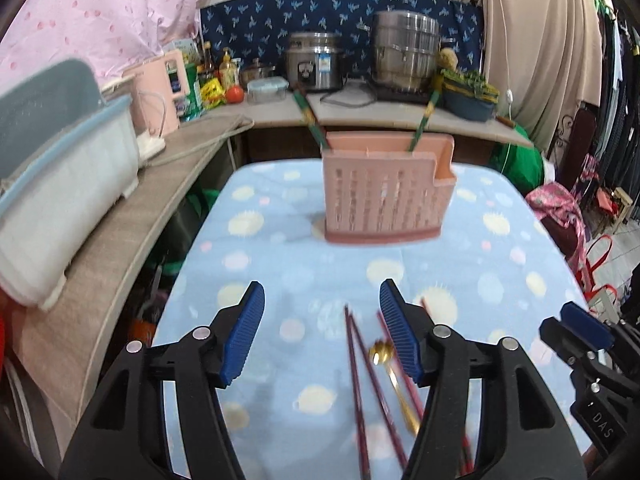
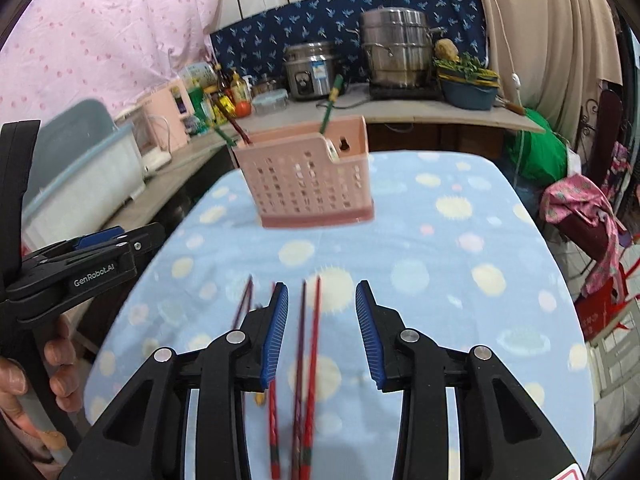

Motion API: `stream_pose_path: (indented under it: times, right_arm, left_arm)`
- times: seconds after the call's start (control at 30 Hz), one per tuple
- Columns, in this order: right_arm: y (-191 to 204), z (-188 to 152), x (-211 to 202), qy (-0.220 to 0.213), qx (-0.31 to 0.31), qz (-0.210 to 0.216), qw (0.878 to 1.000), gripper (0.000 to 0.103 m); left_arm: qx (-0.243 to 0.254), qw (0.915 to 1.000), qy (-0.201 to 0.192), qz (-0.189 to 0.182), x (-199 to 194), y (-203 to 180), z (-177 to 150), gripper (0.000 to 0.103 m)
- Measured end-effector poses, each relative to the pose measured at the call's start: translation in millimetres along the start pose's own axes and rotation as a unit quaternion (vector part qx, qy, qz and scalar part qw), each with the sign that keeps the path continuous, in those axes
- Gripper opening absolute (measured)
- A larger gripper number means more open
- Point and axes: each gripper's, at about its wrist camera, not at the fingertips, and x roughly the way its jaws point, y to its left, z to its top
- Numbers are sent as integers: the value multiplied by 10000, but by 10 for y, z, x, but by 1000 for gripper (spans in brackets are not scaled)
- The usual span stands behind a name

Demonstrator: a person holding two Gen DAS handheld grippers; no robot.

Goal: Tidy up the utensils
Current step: 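Withdraw both tools from the basket back toward the table, then move both open tools over the remaining dark red chopsticks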

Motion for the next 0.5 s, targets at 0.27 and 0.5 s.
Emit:
stream_pose_path:
  times: [0.27, 0.5]
  right_arm:
    - [-18, -623, 23, 468, 36, -125, 9988, 34]
    - [4, -916, 76, 714, 69, -176, 9973, 34]
  left_arm:
    - [41, 9982, 599, -7, 79, -12, -615, 57]
    - [27, 9964, 851, 17, 103, -4, -941, 57]
